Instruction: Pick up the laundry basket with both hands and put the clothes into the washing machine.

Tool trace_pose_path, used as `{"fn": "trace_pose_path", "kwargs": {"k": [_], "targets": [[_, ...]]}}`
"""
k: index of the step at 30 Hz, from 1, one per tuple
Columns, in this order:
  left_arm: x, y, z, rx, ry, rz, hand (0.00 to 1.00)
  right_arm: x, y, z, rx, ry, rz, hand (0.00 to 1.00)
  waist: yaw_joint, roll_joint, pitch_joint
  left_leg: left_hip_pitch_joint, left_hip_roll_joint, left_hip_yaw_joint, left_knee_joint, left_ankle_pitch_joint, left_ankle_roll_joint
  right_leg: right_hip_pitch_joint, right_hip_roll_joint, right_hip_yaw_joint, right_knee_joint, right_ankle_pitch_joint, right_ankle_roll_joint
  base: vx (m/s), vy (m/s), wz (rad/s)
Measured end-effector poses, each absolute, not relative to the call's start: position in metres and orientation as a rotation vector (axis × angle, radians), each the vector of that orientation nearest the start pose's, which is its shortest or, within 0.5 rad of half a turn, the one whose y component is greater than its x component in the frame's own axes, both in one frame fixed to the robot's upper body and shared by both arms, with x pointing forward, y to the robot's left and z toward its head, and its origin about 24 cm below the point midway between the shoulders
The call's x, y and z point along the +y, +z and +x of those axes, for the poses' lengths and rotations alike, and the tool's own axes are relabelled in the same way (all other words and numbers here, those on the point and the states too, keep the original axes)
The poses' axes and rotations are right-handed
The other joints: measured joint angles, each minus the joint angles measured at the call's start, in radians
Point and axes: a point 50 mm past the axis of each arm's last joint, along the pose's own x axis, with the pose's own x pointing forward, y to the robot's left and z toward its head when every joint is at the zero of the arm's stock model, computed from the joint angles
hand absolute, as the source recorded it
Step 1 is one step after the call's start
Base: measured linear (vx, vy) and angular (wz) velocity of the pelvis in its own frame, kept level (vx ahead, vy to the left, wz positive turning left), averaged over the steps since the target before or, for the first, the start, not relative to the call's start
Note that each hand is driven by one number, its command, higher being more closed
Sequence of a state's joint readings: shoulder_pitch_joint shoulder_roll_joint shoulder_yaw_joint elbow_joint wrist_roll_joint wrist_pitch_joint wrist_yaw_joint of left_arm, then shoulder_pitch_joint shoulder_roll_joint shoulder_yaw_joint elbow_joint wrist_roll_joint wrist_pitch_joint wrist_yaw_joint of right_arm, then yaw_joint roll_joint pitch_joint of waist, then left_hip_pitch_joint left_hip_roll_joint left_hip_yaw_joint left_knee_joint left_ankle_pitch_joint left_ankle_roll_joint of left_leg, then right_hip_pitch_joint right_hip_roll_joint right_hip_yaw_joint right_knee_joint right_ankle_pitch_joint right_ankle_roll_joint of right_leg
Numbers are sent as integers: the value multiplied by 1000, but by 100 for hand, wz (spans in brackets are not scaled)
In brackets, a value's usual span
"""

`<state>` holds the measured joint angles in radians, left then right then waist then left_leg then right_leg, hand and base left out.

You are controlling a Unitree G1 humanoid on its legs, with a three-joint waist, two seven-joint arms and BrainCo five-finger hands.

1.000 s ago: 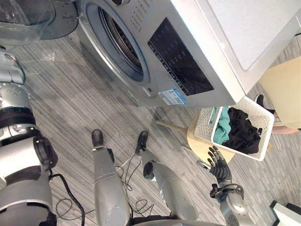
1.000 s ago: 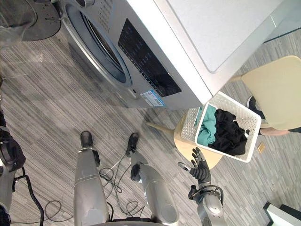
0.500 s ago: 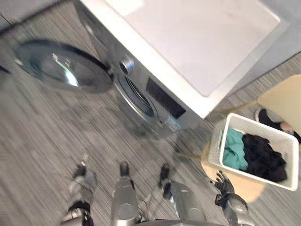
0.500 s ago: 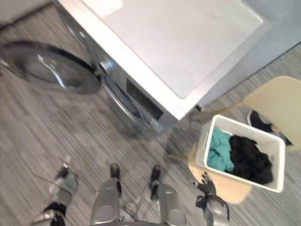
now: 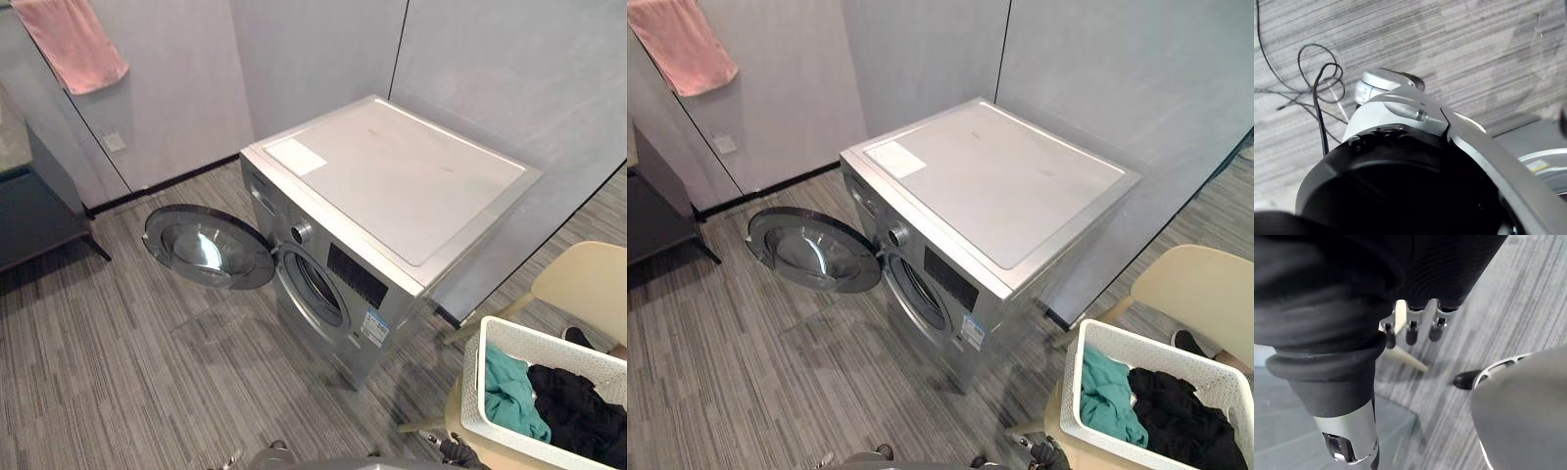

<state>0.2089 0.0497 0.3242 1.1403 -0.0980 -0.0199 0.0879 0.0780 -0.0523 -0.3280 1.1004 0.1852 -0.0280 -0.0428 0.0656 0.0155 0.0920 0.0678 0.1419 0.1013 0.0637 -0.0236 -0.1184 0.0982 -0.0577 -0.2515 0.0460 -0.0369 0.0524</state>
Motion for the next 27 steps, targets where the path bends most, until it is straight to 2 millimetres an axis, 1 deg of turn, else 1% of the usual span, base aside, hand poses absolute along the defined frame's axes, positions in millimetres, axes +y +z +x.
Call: {"fn": "trace_pose_path", "kwargs": {"k": [2,3,5,6,7,8,9,10,11,12,13,14,15,16,17,18,19,20,21,22,23,24,25,26,27], "targets": [[205,-174,11,1290,580,-242,0,-208,-165,85,1106,-485,271,0,-1,16,2,-37,13,-2,83,-37,1,2,6,-2,-5,0,-1,-68,11,3],[203,-174,10,1290,596,-269,0,-211,-164,89,1097,-484,263,0,0,28,6,-73,19,-9,155,-61,5,1,11,-2,-6,-2,1,-98,17,-1],[200,-175,10,1290,605,-293,0,-216,-162,93,1092,-491,250,0,-1,37,14,-108,18,-22,231,-75,15,0,15,2,-4,-6,-5,-104,30,0],[195,-175,12,1291,591,-299,0,-218,-162,95,1097,-494,241,0,-1,51,14,-110,16,-32,239,-74,13,-2,14,6,5,-5,-5,-96,26,1],[193,-175,12,1293,583,-301,0,-219,-162,97,1096,-496,239,0,-1,54,13,-108,14,-42,229,-73,11,-7,14,7,8,-4,-7,-93,34,-9],[193,-175,16,1279,572,-295,0,-217,-161,103,1084,-494,243,0,-3,56,11,-111,0,-60,227,-84,0,-36,5,14,22,6,-23,-228,304,-84],[192,-173,25,1233,551,-286,0,-205,-156,120,1015,-468,277,0,-29,68,16,-154,-12,-127,671,-224,-26,-106,8,80,109,19,-14,-238,345,-97],[199,-171,31,1206,550,-266,0,-203,-155,120,1010,-466,282,0,-31,56,12,-143,-42,-122,600,-229,-21,-127,-3,98,110,25,-1,-216,340,-89],[203,-169,34,1184,553,-255,0,-200,-156,119,1019,-460,289,0,-37,30,5,-133,-61,-121,539,-231,-16,-147,-17,110,107,26,-1,-104,130,-7],[206,-167,41,1152,549,-247,0,-197,-157,119,1023,-457,296,0,-50,17,1,-112,-76,-122,481,-250,18,-172,-28,117,109,48,-8,-178,166,3],[204,-167,50,1138,532,-248,0,-198,-157,116,1021,-463,294,0,-51,17,9,-100,-89,-108,441,-283,57,-205,-35,117,128,82,14,-228,193,-1],[203,-167,54,1131,525,-251,0,-200,-155,117,1005,-466,292,0,-49,22,13,-98,-91,-97,419,-298,70,-224,-36,121,140,87,10,-290,206,-25],[204,-165,61,1118,507,-231,0,-198,-154,119,993,-462,296,0,-47,10,9,-93,-109,-60,343,-306,102,-279,-54,150,166,98,21,-294,172,-50],[210,-164,64,1111,487,-189,0,-193,-155,120,995,-450,306,0,-44,-17,10,-88,-130,-19,289,-265,117,-309,-76,187,168,121,25,-353,121,-76],[213,-163,67,1110,463,-151,0,-193,-154,120,992,-446,300,0,-49,-28,15,-80,-155,16,230,-230,134,-318,-99,203,123,154,23,-307,42,-75],[212,-163,69,1113,455,-141,0,-195,-154,118,991,-448,295,0,-49,-29,17,-79,-159,40,211,-219,144,-319,-109,196,104,147,25,-333,25,-95],[209,-164,69,1119,451,-143,0,-199,-154,117,994,-451,283,0,-47,-19,16,-79,-148,96,193,-201,161,-334,-119,158,88,121,11,-251,38,-101],[207,-165,69,1121,449,-149,0,-202,-153,118,990,-452,274,0,-47,-1,17,-79,-129,126,194,-199,162,-351,-128,111,135,116,10,-294,32,-129],[206,-166,68,1129,460,-164,0,-205,-153,116,994,-459,267,0,-47,7,16,-68,-100,169,189,-191,155,-359,-137,29,260,93,-23,-187,-3,-103],[206,-166,67,1129,467,-170,0,-204,-155,114,1004,-460,265,0,-46,6,15,-58,-86,186,186,-187,150,-354,-142,3,332,71,-47,-187,-45,-99],[208,-166,65,1128,487,-181,0,-203,-157,107,1031,-454,251,0,-46,9,12,-48,-61,215,177,-178,136,-335,-156,-27,456,2,-60,-88,-109,-90],[211,-165,63,1126,515,-195,0,-203,-159,100,1054,-455,241,0,-40,-8,3,-32,-37,251,170,-167,118,-321,-180,-32,550,-60,-64,-55,-189,-99],[214,-165,61,1125,538,-205,0,-201,-161,93,1071,-461,248,0,-28,-22,-5,-17,-26,279,152,-153,103,-306,-213,-36,605,-90,-65,-11,-155,-89],[215,-165,60,1126,548,-210,0,-200,-162,89,1081,-466,257,0,-23,-28,-10,-10,-19,299,140,-143,91,-297,-241,-43,630,-103,-57,-46,-262,-89],[217,-166,56,1134,561,-212,0,-201,-164,84,1102,-494,271,0,-23,-39,-17,8,-6,328,115,-124,67,-256,-306,-64,654,-111,-46,-57,-325,-85]]}}
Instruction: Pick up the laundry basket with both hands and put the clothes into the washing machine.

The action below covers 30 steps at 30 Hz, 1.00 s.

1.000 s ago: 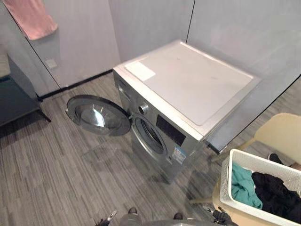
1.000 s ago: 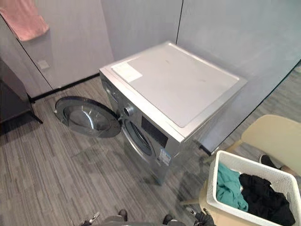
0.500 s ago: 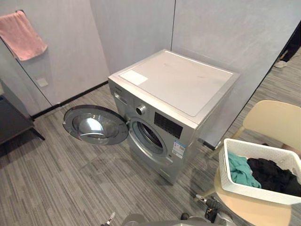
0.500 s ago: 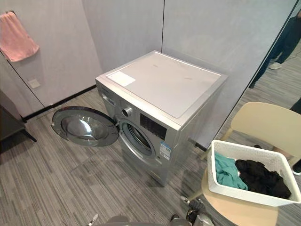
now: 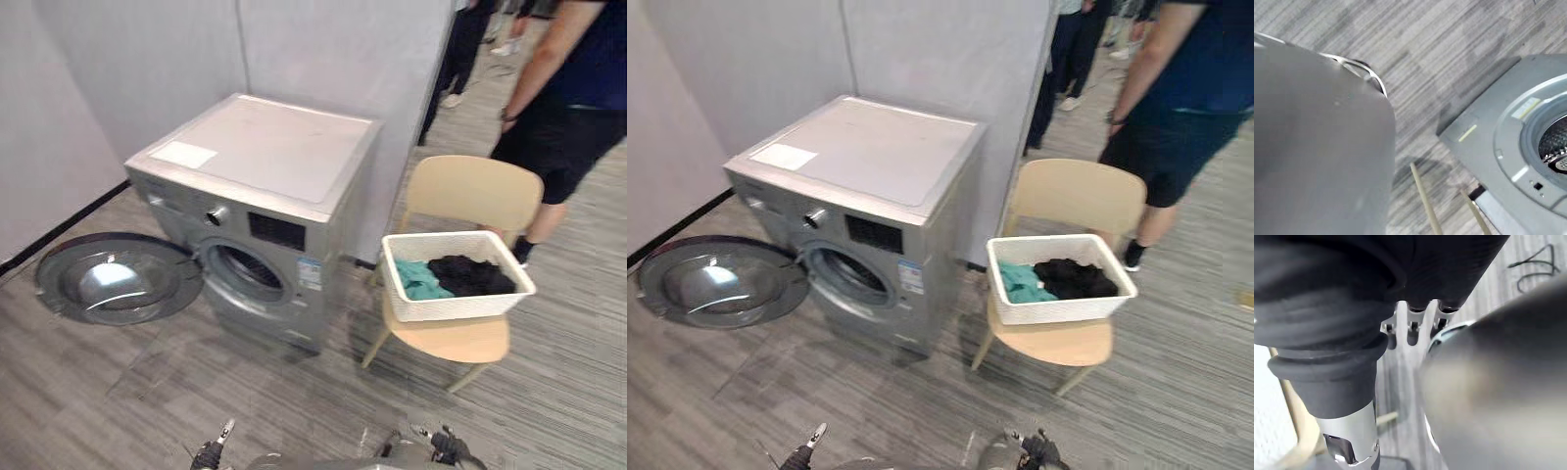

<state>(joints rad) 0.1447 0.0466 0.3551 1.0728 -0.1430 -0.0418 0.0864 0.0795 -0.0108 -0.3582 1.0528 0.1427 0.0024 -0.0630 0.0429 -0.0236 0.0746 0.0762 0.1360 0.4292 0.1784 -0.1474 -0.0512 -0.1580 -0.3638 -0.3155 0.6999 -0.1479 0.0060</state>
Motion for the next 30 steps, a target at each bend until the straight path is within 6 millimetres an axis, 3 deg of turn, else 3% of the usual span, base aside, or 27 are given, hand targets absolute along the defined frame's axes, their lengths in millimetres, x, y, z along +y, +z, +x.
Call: {"fn": "trace_pose_path", "kwargs": {"k": [1,2,3,4,5,6,7,9,12,14,16,17,18,19,20,22,25,27,30], "targets": [[220,-165,52,1138,565,-201,0,-205,-166,76,1134,-522,272,0,-1,-16,-12,10,4,21,-24,20,-25,43,-80,-31,-14,-3,7,-59,-408,-76],[223,-165,50,1142,569,-194,0,-207,-167,71,1153,-527,263,0,-2,-29,-20,12,1,27,-34,26,-36,63,-120,-53,-39,16,-4,15,-425,-76],[228,-164,50,1145,569,-176,0,-209,-169,65,1185,-529,258,0,0,-57,-40,9,-9,22,-62,35,-62,74,-118,-79,-120,-9,29,4,-396,-73],[220,-167,48,1174,547,-181,0,-221,-168,61,1191,-547,231,0,2,-18,-50,0,-13,-60,-95,39,-71,88,-63,-95,-193,-12,29,22,-348,-99],[207,-170,46,1206,498,-180,0,-234,-165,62,1181,-561,202,0,6,43,-54,0,-15,-133,-124,51,-62,114,12,-95,-301,15,51,8,-170,-87],[204,-171,45,1213,489,-179,0,-234,-165,64,1179,-560,200,0,10,55,-54,7,-6,-133,-143,68,-46,124,43,-92,-349,22,73,38,-165,-98],[205,-171,46,1210,481,-166,0,-233,-165,67,1175,-547,197,0,11,52,-58,3,19,-116,-144,92,-65,142,93,-86,-439,26,128,25,-198,-71],[208,-169,54,1194,457,-139,0,-228,-166,71,1173,-530,204,0,-2,45,-62,-32,55,-112,-142,102,-81,176,155,-97,-570,48,165,-31,-274,-26],[206,-164,87,1122,413,-117,0,-218,-167,74,1172,-510,219,0,-15,33,-59,-75,120,-141,-133,133,-107,212,250,-126,-713,107,126,-58,-202,16],[205,-164,89,1116,415,-127,0,-213,-166,83,1152,-505,238,0,-19,21,-41,-99,154,-141,-62,133,-108,222,280,-115,-740,117,108,-102,-134,-17],[209,-161,93,1085,432,-130,0,-214,-163,95,1107,-494,233,0,1,2,-18,-171,178,-221,147,110,-73,232,287,-65,-736,109,83,-124,-128,-48],[208,-161,94,1078,431,-133,0,-214,-163,95,1105,-488,228,0,9,3,-10,-203,164,-289,186,77,-65,235,287,-51,-735,102,76,-68,-37,-61],[201,-161,97,1066,423,-151,0,-224,-160,97,1091,-501,203,0,27,17,-4,-225,92,-419,223,31,-95,230,282,-24,-734,98,75,-45,48,-54],[197,-161,97,1064,417,-160,0,-229,-159,98,1085,-507,191,0,29,34,1,-232,58,-451,220,18,-103,230,282,-13,-734,99,74,-39,130,-44],[193,-162,95,1073,411,-169,0,-237,-158,94,1086,-520,174,0,22,67,8,-237,37,-414,192,-6,-59,230,282,-12,-735,100,76,-24,116,-14],[193,-163,92,1080,414,-173,0,-236,-160,87,1106,-524,176,0,26,79,5,-207,25,-400,92,-30,-53,218,278,-12,-744,111,99,44,94,8],[200,-162,92,1070,457,-191,0,-224,-162,92,1106,-496,197,0,34,62,14,-198,-11,-390,56,-17,-37,206,256,7,-755,130,111,122,90,2],[208,-165,75,1113,487,-178,0,-216,-160,103,1077,-476,215,0,37,49,11,-134,-27,-337,24,-20,-31,223,234,48,-756,128,114,167,107,-49],[209,-166,71,1136,482,-165,0,-217,-159,107,1055,-476,212,0,29,50,6,-108,-45,-332,1,-27,-21,233,217,53,-757,121,124,127,63,-16]]}}
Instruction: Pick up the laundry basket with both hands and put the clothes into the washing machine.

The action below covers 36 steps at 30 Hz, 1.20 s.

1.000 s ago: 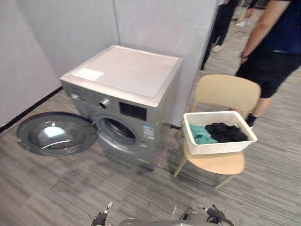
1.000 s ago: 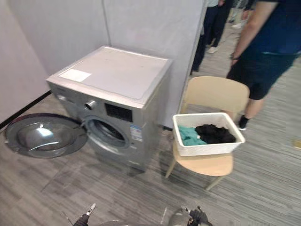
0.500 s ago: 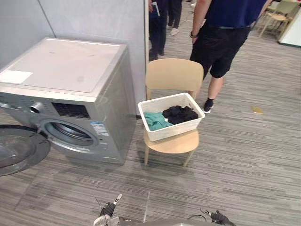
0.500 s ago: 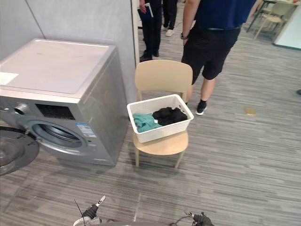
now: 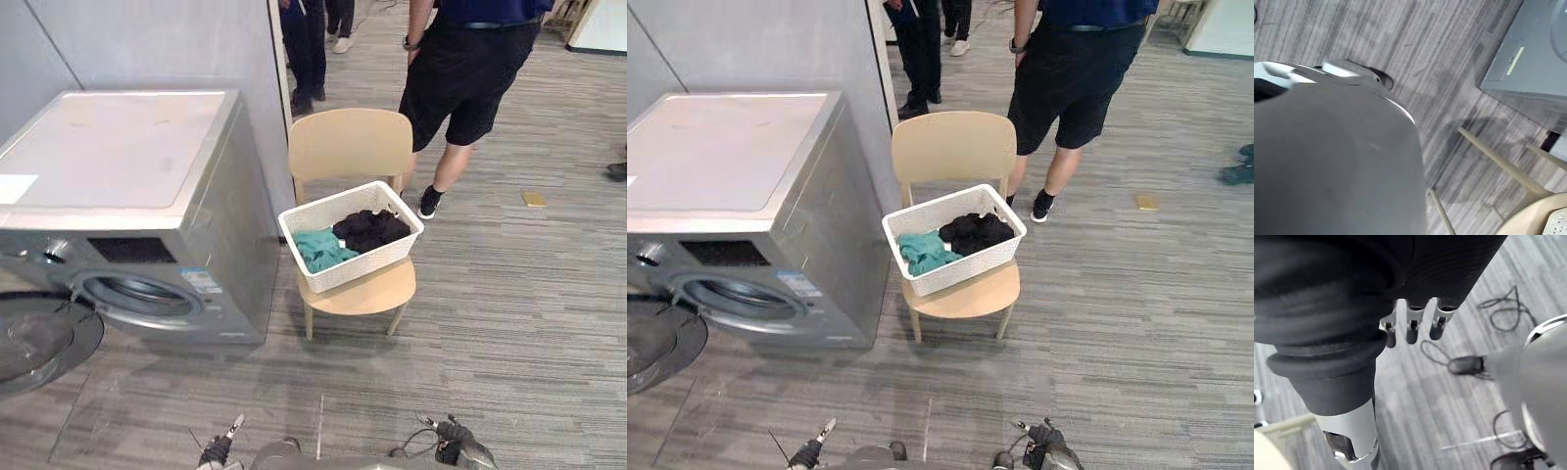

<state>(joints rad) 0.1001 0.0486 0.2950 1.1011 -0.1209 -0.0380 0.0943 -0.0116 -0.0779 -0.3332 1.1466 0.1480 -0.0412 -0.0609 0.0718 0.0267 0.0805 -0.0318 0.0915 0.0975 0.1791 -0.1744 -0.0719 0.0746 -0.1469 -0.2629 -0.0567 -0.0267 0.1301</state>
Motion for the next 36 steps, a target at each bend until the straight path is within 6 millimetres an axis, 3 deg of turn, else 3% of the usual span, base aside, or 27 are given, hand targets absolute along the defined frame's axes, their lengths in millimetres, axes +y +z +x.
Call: {"fn": "trace_pose_path", "kwargs": {"k": [3,4,5,6,7,9,10,11,13,15,16,17,18,21,25,26,29,30,33,36], "targets": [[208,-165,78,1121,461,-150,0,-216,-159,106,1061,-473,216,0,0,0,0,6,-13,2,-9,-13,14,-7,-17,-14,24,-13,6,124,63,-1],[208,-164,79,1119,448,-137,0,-216,-159,106,1064,-471,218,0,-1,-1,1,16,-18,-1,-9,-25,23,-31,-34,-18,108,-53,16,94,66,2],[205,-165,80,1122,430,-128,0,-215,-160,106,1065,-467,218,0,-2,5,6,29,-9,-1,-8,-32,25,-91,-45,-9,266,-81,-15,116,110,4],[204,-165,81,1122,415,-118,0,-215,-160,105,1066,-468,218,0,-3,18,6,46,-4,0,-7,-34,26,-131,-54,-1,367,-90,-30,112,112,3],[205,-164,82,1115,403,-99,0,-212,-160,106,1067,-458,222,0,-2,14,15,72,-5,1,-5,-35,28,-181,-72,19,512,-93,-34,137,88,8],[221,-160,83,1102,395,-31,0,-199,-156,120,1019,-396,218,0,-7,-37,37,119,-20,-20,0,-49,46,-286,-107,106,780,-71,-39,146,-8,23],[221,-160,84,1102,392,-27,0,-197,-154,124,1000,-385,221,0,-11,-46,37,123,-15,-32,2,-58,52,-295,-106,116,808,-82,-28,146,-105,38],[224,-160,84,1104,389,-9,0,-193,-148,138,943,-341,209,0,-25,-49,38,123,3,-52,7,-70,47,-310,-97,115,834,-138,-13,145,-159,39],[223,-160,83,1107,390,-13,0,-193,-129,165,807,-302,188,0,-35,-30,49,130,33,-70,3,-70,44,-328,-77,92,784,-186,-19,127,-166,30],[219,-160,85,1103,393,-24,0,-199,-104,191,631,-325,243,0,-42,-7,56,133,73,-106,-8,-65,34,-322,-40,125,549,-178,-18,130,-206,36],[219,-161,84,1104,399,-19,0,-200,-97,196,591,-330,254,0,-46,-13,52,126,75,-124,-12,-60,23,-315,-39,137,466,-157,-11,160,-304,78],[222,-160,84,1100,406,-9,0,-204,-84,204,512,-347,269,0,-59,-41,38,110,66,-162,-29,-49,-6,-292,-54,142,307,-63,6,171,-365,105],[219,-159,90,1086,402,-16,0,-217,-71,209,436,-380,256,0,-64,-30,37,109,89,-214,-51,-53,-48,-274,-47,115,282,-2,81,169,-367,101],[204,-161,92,1079,383,-57,0,-238,-35,226,268,-412,199,0,-50,6,20,68,152,-247,-73,30,-111,-271,10,41,263,-22,37,144,-307,47],[206,-162,87,1087,401,-65,0,-245,12,246,62,-362,121,0,-53,0,-1,42,179,-264,-99,106,-148,-253,38,-5,219,-11,9,113,-212,25],[207,-162,85,1090,409,-67,0,-244,23,253,18,-338,88,0,-51,-1,-6,28,187,-265,-101,116,-152,-246,48,-16,203,12,-24,79,-140,21],[212,-161,83,1089,406,-37,0,-231,42,272,-50,-233,11,0,-50,-16,-23,-5,189,-266,-107,133,-167,-246,55,-39,150,56,-62,40,-52,25],[213,-160,85,1083,400,-29,0,-222,53,285,-80,-178,-18,0,-45,-17,-22,-25,190,-266,-108,134,-168,-248,61,-40,118,98,-87,-1,1,14],[214,-157,91,1056,383,-12,0,-193,76,323,-119,-23,-122,0,-10,-23,-12,-63,179,-267,-110,138,-175,-254,59,-40,48,155,-86,-53,10,5],[213,-151,106,992,346,16,0,-163,124,369,-201,93,-295,0,35,-11,58,-107,175,-275,-108,138,-175,-286,56,-40,34,181,-87,-124,3,9]]}}
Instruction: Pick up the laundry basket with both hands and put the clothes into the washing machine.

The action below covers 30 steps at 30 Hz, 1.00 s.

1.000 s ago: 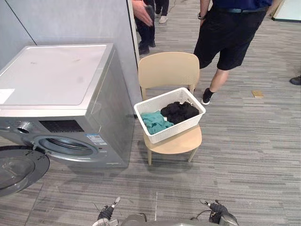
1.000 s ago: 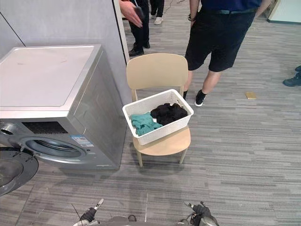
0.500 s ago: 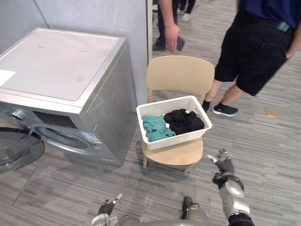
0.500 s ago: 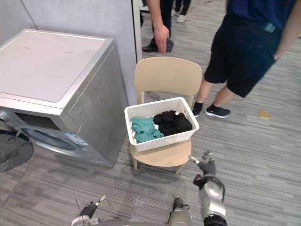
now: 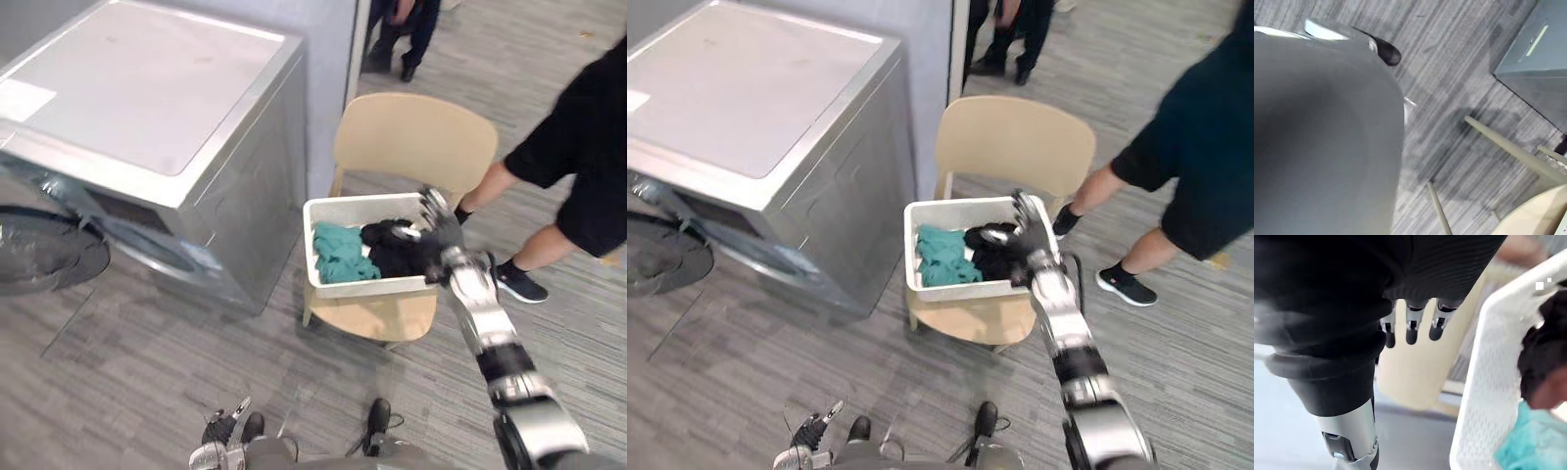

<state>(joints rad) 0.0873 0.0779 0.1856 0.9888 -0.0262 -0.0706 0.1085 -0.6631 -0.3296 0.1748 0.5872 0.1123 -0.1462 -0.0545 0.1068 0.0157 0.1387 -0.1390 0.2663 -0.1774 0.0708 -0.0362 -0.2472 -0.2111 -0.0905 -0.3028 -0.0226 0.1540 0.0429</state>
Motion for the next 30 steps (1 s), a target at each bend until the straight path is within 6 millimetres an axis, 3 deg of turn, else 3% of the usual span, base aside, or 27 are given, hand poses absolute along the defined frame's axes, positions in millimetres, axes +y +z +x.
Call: {"fn": "trace_pose_path", "kwargs": {"k": [3,7,13,14,18,30], "targets": [[210,-148,117,950,326,24,0,-154,164,397,-241,99,-413,0,37,15,73,-42,0,-12,0,0,0,-44,-3,-6,20,1,1,-153,-6,5],[205,-138,139,865,311,-1,0,-169,197,418,-199,11,-487,0,70,37,187,-98,-11,-32,1,0,0,-105,-28,-43,78,0,1,-187,17,21],[202,-129,158,796,292,6,0,-200,211,424,-126,-140,-494,0,92,56,275,-180,-45,-77,-4,19,7,-181,-78,-82,143,-10,15,-146,29,26],[201,-128,160,787,289,13,0,-209,214,423,-121,-180,-473,0,100,57,287,-189,-54,-88,-10,28,10,-191,-90,-84,155,-28,40,-125,20,24],[200,-126,162,775,284,19,0,-232,222,420,-112,-270,-420,0,103,64,308,-226,-69,-115,-43,57,7,-237,-121,-105,196,-60,75,-104,-3,22],[194,-118,175,722,255,24,0,-242,213,418,-51,-299,-460,0,129,65,311,-298,-87,-159,-50,83,6,-349,-170,-123,335,-116,58,2,-21,9]]}}
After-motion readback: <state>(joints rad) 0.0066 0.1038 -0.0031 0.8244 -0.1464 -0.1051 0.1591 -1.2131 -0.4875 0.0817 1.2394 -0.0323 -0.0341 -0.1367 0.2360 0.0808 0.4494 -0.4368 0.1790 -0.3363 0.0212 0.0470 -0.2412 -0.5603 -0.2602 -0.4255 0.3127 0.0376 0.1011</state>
